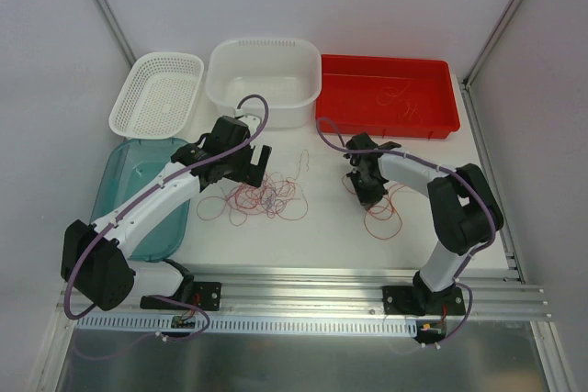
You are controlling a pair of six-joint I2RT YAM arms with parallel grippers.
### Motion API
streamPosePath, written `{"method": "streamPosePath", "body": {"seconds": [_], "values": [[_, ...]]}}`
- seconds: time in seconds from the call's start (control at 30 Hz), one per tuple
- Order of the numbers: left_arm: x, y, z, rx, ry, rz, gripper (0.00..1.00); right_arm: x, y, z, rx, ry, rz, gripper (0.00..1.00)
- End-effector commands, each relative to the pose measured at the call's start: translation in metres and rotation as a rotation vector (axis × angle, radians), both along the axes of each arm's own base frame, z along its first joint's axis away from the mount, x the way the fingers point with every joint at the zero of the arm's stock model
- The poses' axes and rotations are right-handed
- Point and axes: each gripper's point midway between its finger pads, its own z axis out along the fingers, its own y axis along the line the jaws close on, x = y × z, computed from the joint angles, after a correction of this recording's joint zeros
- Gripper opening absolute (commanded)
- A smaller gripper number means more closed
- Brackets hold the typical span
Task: Untangle the cables
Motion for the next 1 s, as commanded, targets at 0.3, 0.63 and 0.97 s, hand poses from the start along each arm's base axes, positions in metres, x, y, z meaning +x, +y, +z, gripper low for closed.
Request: {"method": "streamPosePath", "body": {"seconds": [0.3, 0.63, 0.97], "values": [[0.006, 0.006, -0.001, 0.022, -0.021, 0.011, 0.99, 0.049, -0.007, 0.141, 0.057, -0.368, -0.050, 0.01], [0.006, 0.006, 0.000, 0.020, -0.023, 0.012, 0.99, 0.092, -0.026, 0.339, 0.141, -0.780, -0.097, 0.01], [0.005, 0.005, -0.004, 0.023, -0.011, 0.011, 0.99, 0.177, -0.015, 0.425, 0.281, -1.099, -0.115, 0.01]]}}
